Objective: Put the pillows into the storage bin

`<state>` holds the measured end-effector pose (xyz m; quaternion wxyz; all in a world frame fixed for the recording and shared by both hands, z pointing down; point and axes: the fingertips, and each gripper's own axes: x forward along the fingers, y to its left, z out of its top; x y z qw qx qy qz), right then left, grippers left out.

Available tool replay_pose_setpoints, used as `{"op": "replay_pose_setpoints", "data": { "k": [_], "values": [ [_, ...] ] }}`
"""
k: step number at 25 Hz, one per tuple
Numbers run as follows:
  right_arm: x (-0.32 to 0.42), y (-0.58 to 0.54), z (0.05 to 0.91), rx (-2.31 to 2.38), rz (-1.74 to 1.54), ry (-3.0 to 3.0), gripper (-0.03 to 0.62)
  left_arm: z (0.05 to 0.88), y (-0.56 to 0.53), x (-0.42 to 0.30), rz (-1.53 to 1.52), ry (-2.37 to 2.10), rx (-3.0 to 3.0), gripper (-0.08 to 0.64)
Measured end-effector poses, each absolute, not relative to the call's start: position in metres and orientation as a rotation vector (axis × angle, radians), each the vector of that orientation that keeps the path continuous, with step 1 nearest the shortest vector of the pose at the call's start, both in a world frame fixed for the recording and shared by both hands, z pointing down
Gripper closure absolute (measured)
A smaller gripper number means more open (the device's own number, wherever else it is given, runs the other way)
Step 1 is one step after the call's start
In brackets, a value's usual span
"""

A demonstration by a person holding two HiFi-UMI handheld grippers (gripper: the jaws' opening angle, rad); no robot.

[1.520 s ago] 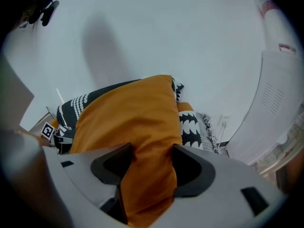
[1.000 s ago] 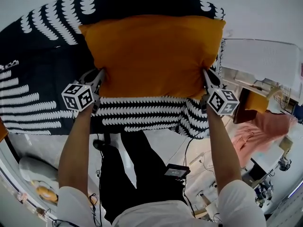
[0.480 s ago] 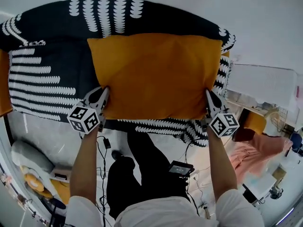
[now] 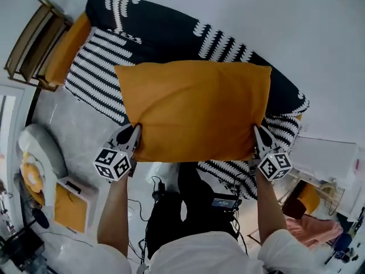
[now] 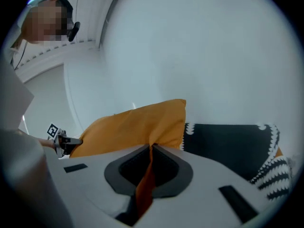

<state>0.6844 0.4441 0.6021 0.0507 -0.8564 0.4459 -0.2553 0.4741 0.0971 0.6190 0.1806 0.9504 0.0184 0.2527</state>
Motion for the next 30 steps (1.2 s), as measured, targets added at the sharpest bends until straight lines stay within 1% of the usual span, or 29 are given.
{"op": "replay_pose_setpoints", "data": {
  "k": [3,8,15,21,30],
  "values": [
    [0.641,0.39,0.56,-2.554,-0.713,1.483,0.557,0.565,0.061,0.402,0.636,-0.073,2.721,0.54],
    [0.55,0.295,0.491,-2.434,-0.618,1.733,0.557,0.479,0.016,0.256,0.521,-0.349,2.769,0.54],
    [0.388,0.188,0.396,-2.168,-0.502,2.051,0.557,0.375,-0.002,0.027,0.364,-0.704,2.764,0.54],
    [0.235,0.103,0.341,-1.922,-0.441,2.329,0.557,0.328,-0.001,-0.16,0.208,-1.079,2.669,0.54],
    [0.044,0.024,0.318,-1.538,-0.369,2.618,0.557,0.309,0.039,-0.366,0.12,-1.493,2.517,0.54]
  ]
}}
